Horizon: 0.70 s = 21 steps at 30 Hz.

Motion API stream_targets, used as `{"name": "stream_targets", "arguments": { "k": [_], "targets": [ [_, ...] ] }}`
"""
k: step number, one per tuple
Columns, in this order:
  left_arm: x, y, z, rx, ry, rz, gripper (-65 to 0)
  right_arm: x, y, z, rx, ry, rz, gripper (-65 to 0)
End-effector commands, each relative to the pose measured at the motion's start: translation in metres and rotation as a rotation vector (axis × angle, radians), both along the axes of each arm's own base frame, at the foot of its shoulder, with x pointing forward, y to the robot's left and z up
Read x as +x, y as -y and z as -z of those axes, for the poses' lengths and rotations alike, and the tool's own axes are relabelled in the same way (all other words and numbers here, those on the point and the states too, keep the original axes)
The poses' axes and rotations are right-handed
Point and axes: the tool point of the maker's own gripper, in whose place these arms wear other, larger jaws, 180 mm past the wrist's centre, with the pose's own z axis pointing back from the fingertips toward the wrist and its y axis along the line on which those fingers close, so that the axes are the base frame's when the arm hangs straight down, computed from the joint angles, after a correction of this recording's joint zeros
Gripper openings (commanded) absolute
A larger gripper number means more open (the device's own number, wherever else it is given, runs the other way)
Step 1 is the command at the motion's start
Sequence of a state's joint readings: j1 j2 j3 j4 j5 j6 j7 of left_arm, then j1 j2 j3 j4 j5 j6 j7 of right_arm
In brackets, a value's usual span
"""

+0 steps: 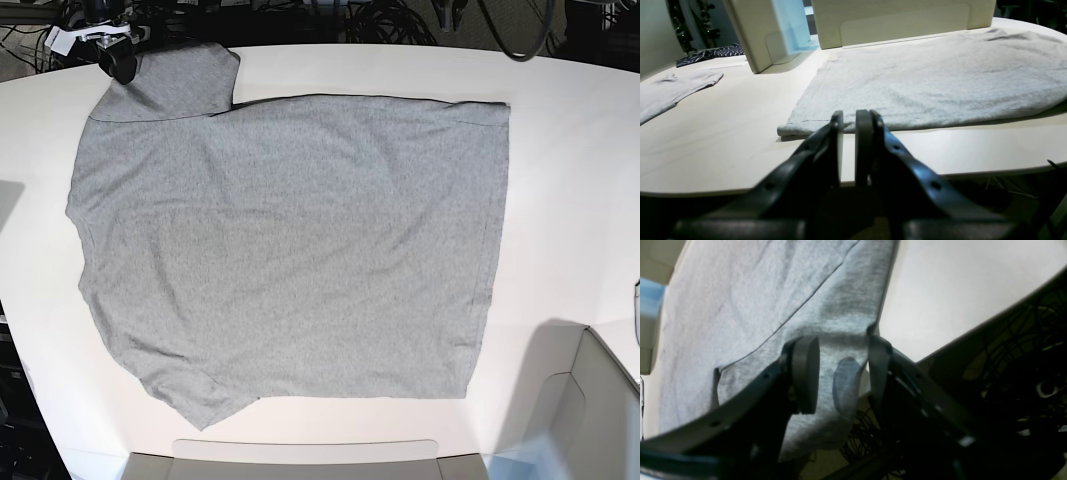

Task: Fold the T-shirt properly
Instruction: 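Lower both grippers onto the shirt's shoulder corners and pinch them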

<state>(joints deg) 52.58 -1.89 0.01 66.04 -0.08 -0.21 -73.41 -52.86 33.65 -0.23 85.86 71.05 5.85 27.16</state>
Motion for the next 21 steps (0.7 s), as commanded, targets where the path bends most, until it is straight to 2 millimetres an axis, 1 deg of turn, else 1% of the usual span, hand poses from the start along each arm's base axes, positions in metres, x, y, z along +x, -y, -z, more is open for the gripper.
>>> {"name": "stream_targets", "arguments": {
  "k": [1, 5, 6, 8, 10, 11, 14, 17, 19, 21],
  "targets": [
    [-0.006, 0.001, -0.012, 0.008, 0.040, 0.003, -57.2, -0.007, 0.007, 0.003, -0.001, -0.032, 0.019, -40.1],
    [-0.004, 0.001, -0.013, 0.009, 0.046, 0.003, -57.2, -0.013, 0.011, 0.010, -0.010, -0.055, 0.027, -40.1],
    [-0.002, 0.000, -0.014, 0.009, 0.048, 0.002, -57.2, -0.015, 0.012, 0.012, -0.011, -0.061, 0.027, -40.1],
    [0.007, -0.003, -0.016, 0.016, 0.047, 0.009, -57.2, -0.011, 0.009, 0.012, -0.006, -0.052, 0.024, -40.1],
    [0.017, -0.006, -0.020, 0.022, 0.046, 0.014, -57.2, -0.014, -0.001, 0.017, 0.017, -0.066, 0.011, -40.1],
    [0.017, -0.006, -0.020, 0.022, 0.032, 0.011, -57.2, -0.015, -0.004, 0.018, 0.020, -0.069, 0.003, -40.1],
    [0.028, -0.007, -0.028, 0.020, 0.036, 0.006, -57.2, -0.011, -0.022, 0.021, 0.053, -0.068, -0.032, -40.1],
    [0.042, -0.005, -0.041, 0.013, 0.053, 0.005, -57.1, -0.012, -0.036, 0.025, 0.080, -0.078, -0.060, -40.1],
    [0.052, -0.010, -0.051, -0.008, 0.057, -0.023, -56.8, -0.013, -0.042, 0.027, 0.091, -0.084, -0.073, -40.1],
    [0.062, -0.023, -0.058, -0.069, 0.045, -0.102, -54.5, -0.015, -0.046, 0.029, 0.097, -0.090, -0.079, -40.1]
  ]
}}
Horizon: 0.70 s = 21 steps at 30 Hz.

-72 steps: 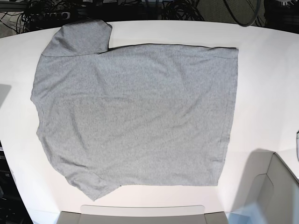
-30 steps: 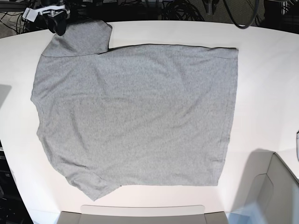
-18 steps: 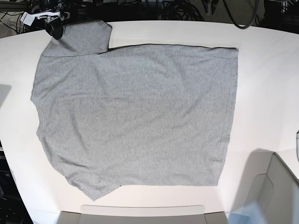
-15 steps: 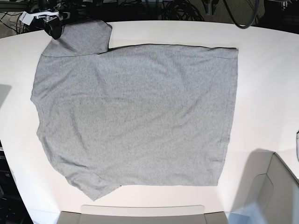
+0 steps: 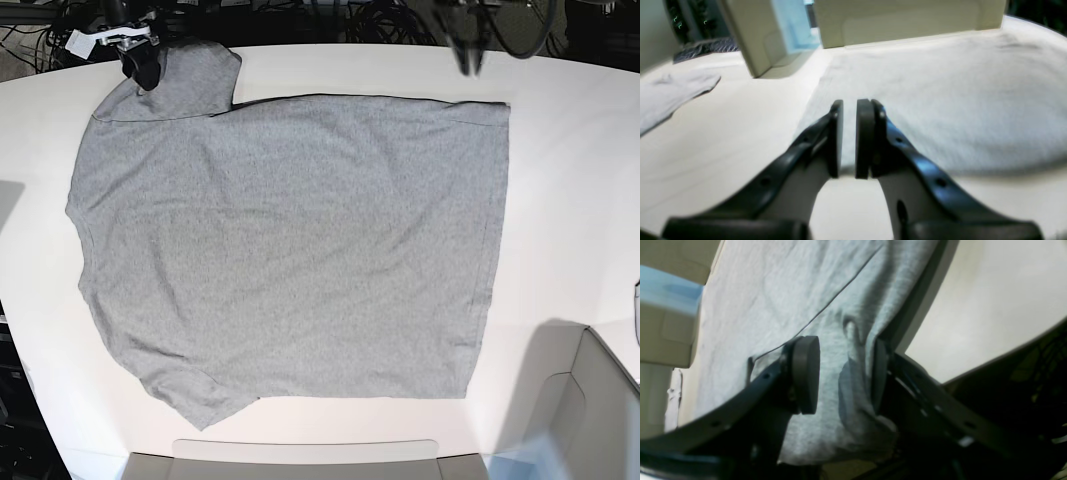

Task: Fold the T-shirt properly
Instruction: 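Lower both grippers onto the shirt's shoulder corners and pinch them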

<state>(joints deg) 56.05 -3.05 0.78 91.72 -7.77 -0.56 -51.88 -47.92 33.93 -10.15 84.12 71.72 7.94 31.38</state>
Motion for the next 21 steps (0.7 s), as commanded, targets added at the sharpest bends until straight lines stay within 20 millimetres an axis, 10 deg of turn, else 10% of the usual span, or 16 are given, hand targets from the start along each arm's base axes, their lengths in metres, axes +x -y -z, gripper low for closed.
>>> {"name": "stream_targets", "arguments": {
  "k": [1, 10, 21],
  "targets": [
    [0.004, -0.005, -0.011, -0.043, 0.012, -0.034, -52.7, -0.021, -0.005, 0.019, -0.001, -0.125, -0.036, -40.1],
    [0.061, -0.052, 0.026, -0.636, -0.299, -0.100, -49.0, -0.023, -0.002, 0.019, -0.007, -0.130, -0.033, -40.1],
    [0.041, -0.101, 0.089, -0.754, -0.541, -0.261, -49.0, -0.026, -0.003, 0.020, -0.005, -0.137, -0.036, -40.1]
  ]
}}
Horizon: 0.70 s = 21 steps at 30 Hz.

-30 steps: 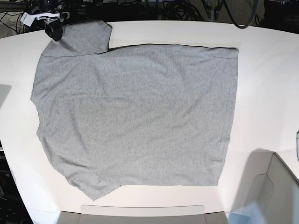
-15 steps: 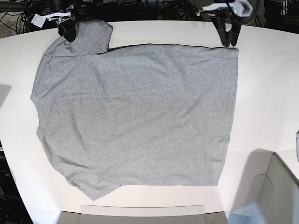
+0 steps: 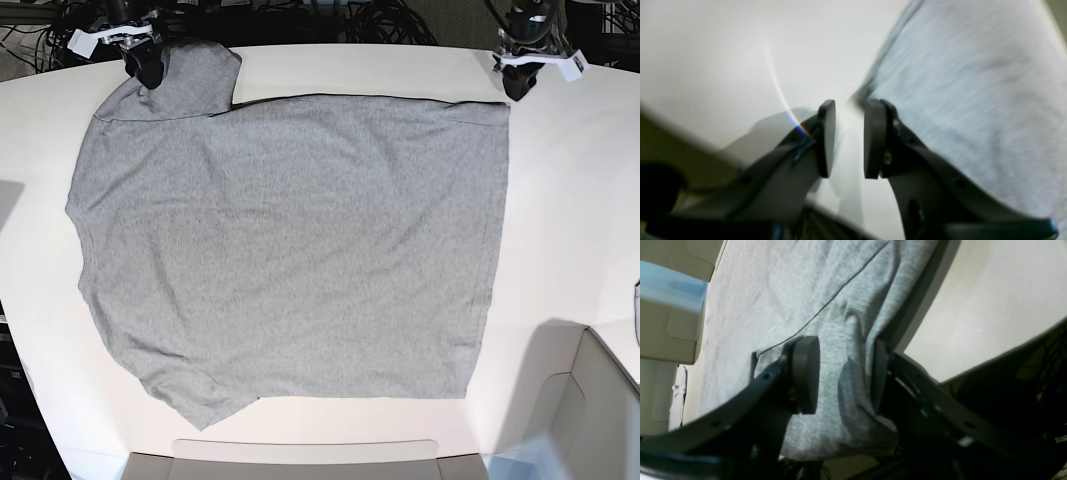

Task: Fold the T-shirt properly
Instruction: 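Lower both grippers onto the shirt's shoulder corners and pinch them, then lift the shoulder edge with both grippers and pull it toward the hem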

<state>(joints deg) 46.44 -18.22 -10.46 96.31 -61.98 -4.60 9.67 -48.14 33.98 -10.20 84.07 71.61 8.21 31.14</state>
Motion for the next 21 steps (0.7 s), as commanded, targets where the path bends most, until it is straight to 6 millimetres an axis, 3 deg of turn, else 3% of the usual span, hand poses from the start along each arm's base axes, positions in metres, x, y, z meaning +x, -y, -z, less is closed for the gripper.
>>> {"name": "stream_targets", "arguments": {
  "k": [1, 6, 16, 21],
  "targets": [
    [0.006, -0.005, -0.004, -0.002, 0.023, -0.003, -49.0, -0.024, -0.002, 0.019, -0.010, -0.131, -0.029, -40.1],
    [0.010, 0.000, 0.013, -0.064, -0.028, 0.010, -49.0, -0.024, -0.002, 0.020, -0.009, -0.132, -0.030, -40.1],
    [0.045, 0.022, 0.013, -0.148, -0.014, 0.064, -49.0, -0.025, -0.003, 0.020, -0.008, -0.133, -0.030, -40.1],
    [0.042, 0.024, 0.019, -0.153, -0.030, 0.065, -49.0, -0.024, -0.003, 0.019, -0.008, -0.132, -0.032, -40.1]
  ]
}}
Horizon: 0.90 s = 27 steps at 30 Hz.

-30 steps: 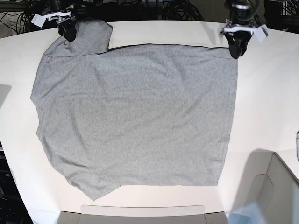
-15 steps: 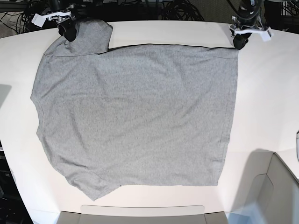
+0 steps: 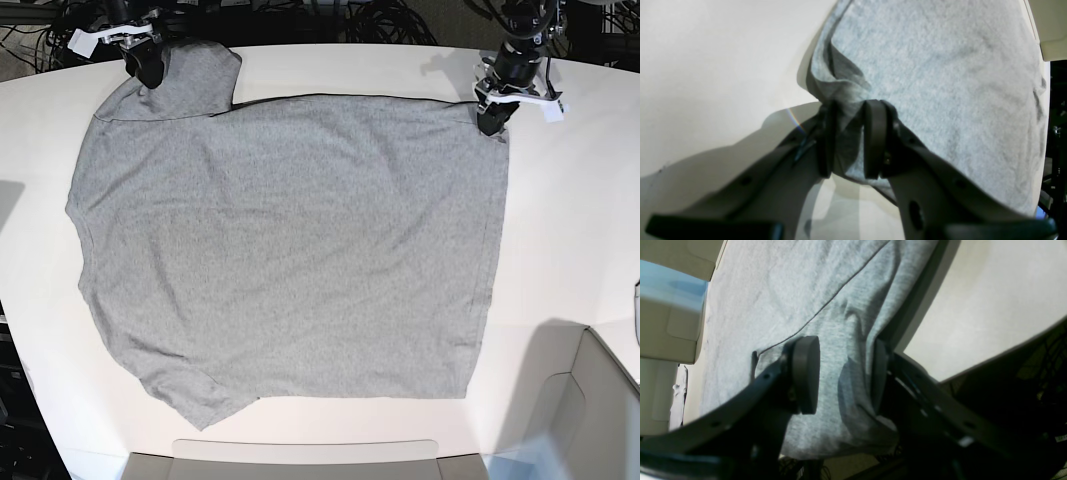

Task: Fold the T-shirt properly
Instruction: 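Lift the shoulder edge with both grippers and pull it toward the hem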

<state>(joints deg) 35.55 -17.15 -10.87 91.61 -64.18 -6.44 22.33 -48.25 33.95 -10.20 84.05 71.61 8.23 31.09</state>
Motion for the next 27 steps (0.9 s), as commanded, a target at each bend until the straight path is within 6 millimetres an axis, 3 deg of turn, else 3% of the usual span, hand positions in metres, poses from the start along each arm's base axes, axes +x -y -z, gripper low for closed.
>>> {"name": "stream_targets", "arguments": {
  "k": [1, 4, 6, 9, 11, 14, 18, 27],
  "targets": [
    [0.001, -0.002, 0.002, 0.010, -0.014, 0.003, -49.0, -0.023, -0.003, 0.019, -0.009, -0.129, -0.032, -40.1],
    [0.005, 0.005, 0.013, -0.008, -0.031, 0.016, -49.2, -0.023, -0.003, 0.019, -0.008, -0.128, -0.032, -40.4],
    [0.004, 0.010, 0.022, -0.019, -0.050, 0.024, -52.9, -0.023, -0.002, 0.018, -0.012, -0.127, -0.038, -43.9],
    [-0.001, 0.017, 0.030, -0.035, -0.075, 0.034, -65.0, -0.019, 0.000, 0.015, -0.044, -0.117, -0.084, -55.8],
    [-0.002, 0.015, 0.030, -0.034, -0.075, 0.029, -65.0, -0.018, -0.001, 0.014, -0.048, -0.113, -0.088, -64.3],
    [0.000, 0.014, 0.025, -0.030, -0.061, 0.030, -65.0, -0.023, 0.001, 0.013, -0.055, -0.121, -0.097, -65.0],
    [-0.017, 0.000, 0.011, 0.008, -0.060, 0.015, -65.0, -0.022, 0.012, -0.002, -0.070, -0.094, -0.065, -65.0],
    [-0.025, -0.018, -0.030, 0.072, -0.001, 0.005, -65.0, -0.011, 0.024, -0.048, -0.046, 0.024, -0.013, -65.0]
  ]
}}
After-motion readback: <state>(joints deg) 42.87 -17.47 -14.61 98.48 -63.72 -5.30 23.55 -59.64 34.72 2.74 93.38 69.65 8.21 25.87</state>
